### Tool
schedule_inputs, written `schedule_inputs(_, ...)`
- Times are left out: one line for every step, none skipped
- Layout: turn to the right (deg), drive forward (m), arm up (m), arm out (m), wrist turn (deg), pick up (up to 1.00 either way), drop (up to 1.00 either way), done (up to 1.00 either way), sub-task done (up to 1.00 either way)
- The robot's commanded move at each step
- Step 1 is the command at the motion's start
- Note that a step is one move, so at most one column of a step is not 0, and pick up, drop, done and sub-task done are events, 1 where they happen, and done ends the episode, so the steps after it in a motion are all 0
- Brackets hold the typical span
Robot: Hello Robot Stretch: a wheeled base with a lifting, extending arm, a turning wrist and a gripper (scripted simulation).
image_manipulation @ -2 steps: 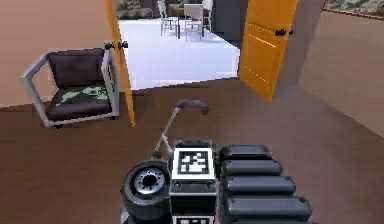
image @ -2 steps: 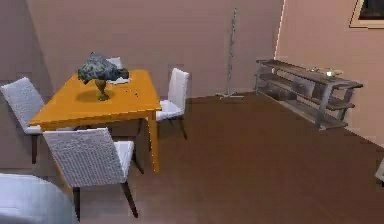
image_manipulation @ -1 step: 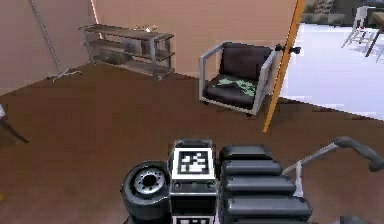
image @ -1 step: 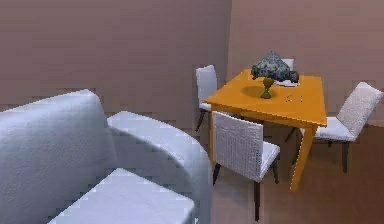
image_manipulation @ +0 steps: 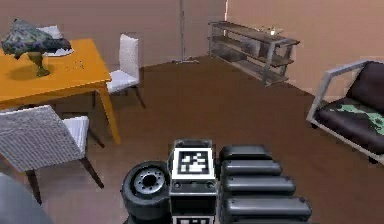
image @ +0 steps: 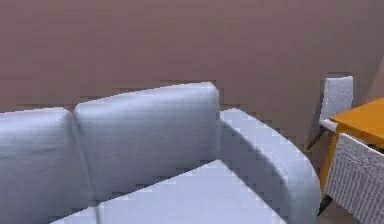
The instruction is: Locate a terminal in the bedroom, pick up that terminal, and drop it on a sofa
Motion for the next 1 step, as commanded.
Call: schedule_inputs(0.0, 0.1, 0.0, 0.0, 0.0, 0.0, 0.0, 0.0, 0.0)
